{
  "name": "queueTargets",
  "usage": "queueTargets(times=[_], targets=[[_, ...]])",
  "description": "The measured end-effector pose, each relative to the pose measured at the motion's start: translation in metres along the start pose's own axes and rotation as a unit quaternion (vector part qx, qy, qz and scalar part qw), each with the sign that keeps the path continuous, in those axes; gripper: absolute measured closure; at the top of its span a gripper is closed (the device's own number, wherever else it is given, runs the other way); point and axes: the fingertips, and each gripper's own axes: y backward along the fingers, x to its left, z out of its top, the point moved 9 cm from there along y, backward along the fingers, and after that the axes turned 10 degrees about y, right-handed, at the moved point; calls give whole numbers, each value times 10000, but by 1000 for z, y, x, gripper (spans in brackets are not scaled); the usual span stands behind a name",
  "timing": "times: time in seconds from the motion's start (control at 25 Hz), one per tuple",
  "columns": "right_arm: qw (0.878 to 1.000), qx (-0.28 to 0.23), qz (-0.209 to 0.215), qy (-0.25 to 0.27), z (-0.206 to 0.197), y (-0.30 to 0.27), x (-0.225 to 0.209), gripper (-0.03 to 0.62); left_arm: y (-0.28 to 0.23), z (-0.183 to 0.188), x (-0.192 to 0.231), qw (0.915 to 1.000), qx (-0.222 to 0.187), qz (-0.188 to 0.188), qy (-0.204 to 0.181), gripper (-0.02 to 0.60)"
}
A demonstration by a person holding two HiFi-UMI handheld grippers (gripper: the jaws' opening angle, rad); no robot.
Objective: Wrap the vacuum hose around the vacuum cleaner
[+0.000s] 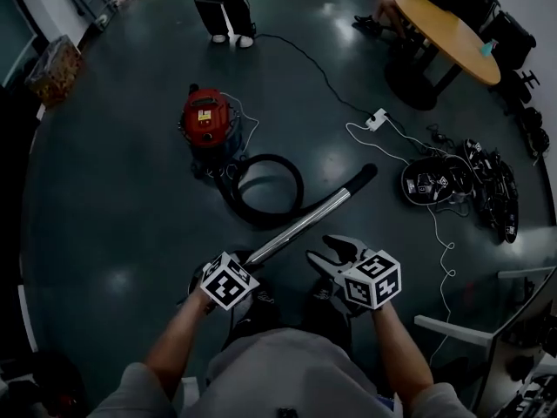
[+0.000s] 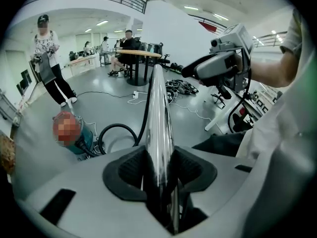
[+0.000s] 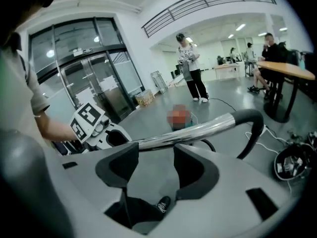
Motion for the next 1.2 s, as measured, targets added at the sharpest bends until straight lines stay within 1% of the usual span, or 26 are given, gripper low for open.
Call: queueTargets(times=[0.08, 0.2, 0.28, 0.44, 0.48, 0.52, 0.6, 0.68, 0.84, 0.92, 1.04, 1.08, 1.12, 1.16, 1.2], targets=[[9991, -76, -4, -412, -4, -3, -16, 364, -7, 8, -2, 9998, -75, 63, 199, 410], [9941, -253, 336, -999, -9, -10, -41, 364, -18, 20, -9, 9985, -166, 201, 490, 410], [9903, -275, 508, -1265, -12, -17, -59, 364, -27, 31, -17, 9971, -207, 321, 655, 410], [9810, -223, 659, -1811, -23, -23, -90, 362, -48, 56, -42, 9933, -283, 490, 1009, 410], [9765, -250, 752, -2002, -26, -25, -97, 362, -53, 62, -47, 9921, -317, 530, 1094, 410], [9699, -299, 900, -2242, -28, -28, -103, 337, -59, 69, -52, 9908, -348, 580, 1172, 410], [9519, -401, 1263, -2764, -33, -35, -116, 324, -70, 80, -60, 9883, -396, 698, 1297, 410], [9375, -403, 1519, -3103, -39, -41, -129, 322, -82, 92, -67, 9863, -416, 772, 1400, 410], [9201, -353, 1892, -3413, -38, -57, -148, 322, -95, 113, -76, 9823, -454, 865, 1597, 410], [9109, -508, 2021, -3561, -32, -62, -157, 322, -97, 121, -83, 9803, -465, 908, 1691, 410], [8952, -834, 2078, -3854, -22, -64, -169, 326, -98, 129, -93, 9788, -438, 1013, 1725, 410], [8894, -905, 2062, -3978, -20, -64, -171, 337, -98, 131, -95, 9781, -446, 1056, 1735, 410], [8867, -939, 2016, -4054, -19, -65, -172, 361, -98, 132, -97, 9771, -466, 1090, 1766, 410], [8869, -942, 1947, -4082, -18, -65, -173, 386, -98, 133, -98, 9758, -497, 1113, 1815, 410], [8877, -934, 1881, -4097, -17, -66, -173, 442, -97, 134, -99, 9743, -537, 1130, 1874, 410]])
